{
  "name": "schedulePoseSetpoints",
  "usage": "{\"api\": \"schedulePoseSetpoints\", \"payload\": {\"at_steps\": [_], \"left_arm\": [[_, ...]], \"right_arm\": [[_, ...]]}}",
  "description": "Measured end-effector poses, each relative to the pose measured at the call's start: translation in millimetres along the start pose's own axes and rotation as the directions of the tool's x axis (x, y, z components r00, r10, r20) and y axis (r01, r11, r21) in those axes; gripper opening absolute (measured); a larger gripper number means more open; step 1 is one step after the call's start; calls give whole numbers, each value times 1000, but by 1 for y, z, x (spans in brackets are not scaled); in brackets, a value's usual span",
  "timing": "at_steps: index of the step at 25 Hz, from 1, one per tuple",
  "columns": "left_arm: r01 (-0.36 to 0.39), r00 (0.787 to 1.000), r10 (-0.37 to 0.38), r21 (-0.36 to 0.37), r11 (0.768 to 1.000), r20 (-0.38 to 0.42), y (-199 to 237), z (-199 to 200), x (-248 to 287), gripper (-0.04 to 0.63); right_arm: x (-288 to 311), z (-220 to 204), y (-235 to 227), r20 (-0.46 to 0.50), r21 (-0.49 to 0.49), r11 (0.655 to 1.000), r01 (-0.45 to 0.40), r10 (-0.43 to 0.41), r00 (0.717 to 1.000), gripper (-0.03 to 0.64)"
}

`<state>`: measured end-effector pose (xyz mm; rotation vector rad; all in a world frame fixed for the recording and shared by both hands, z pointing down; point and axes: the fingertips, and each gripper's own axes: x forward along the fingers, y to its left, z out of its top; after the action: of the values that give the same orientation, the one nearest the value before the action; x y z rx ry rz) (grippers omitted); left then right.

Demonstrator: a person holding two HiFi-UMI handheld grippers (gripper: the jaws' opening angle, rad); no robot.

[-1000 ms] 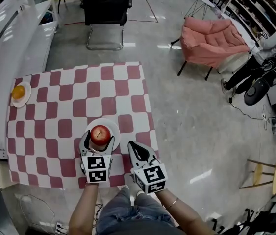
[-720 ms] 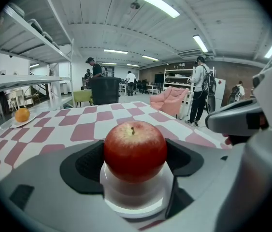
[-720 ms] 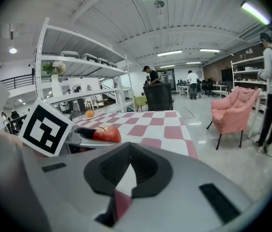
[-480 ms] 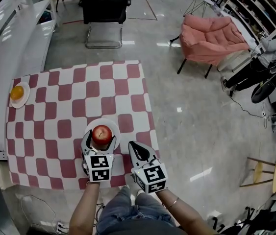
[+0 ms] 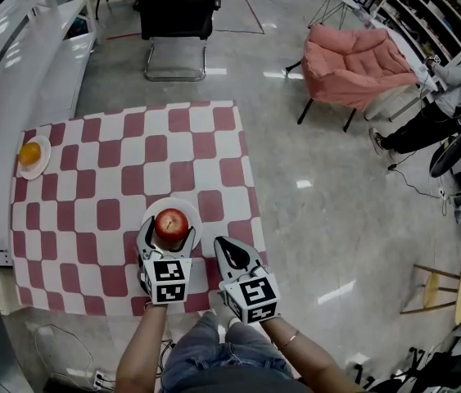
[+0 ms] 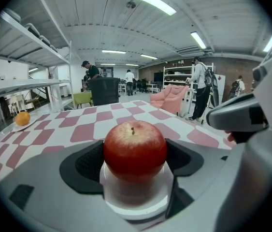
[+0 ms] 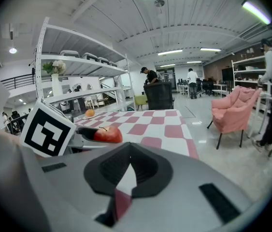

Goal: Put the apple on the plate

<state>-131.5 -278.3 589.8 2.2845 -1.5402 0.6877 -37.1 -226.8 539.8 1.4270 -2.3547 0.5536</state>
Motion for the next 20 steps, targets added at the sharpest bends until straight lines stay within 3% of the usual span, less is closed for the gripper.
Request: {"api": "schedulePoseSetpoints", "payload": {"at_steps": [20], "left_arm": [[19,999,-20,8,1000,36,-7,7,-8,405]], "right_arm": [[-1,-2,4,3,-6,1000,-23,23,1000,11]]}}
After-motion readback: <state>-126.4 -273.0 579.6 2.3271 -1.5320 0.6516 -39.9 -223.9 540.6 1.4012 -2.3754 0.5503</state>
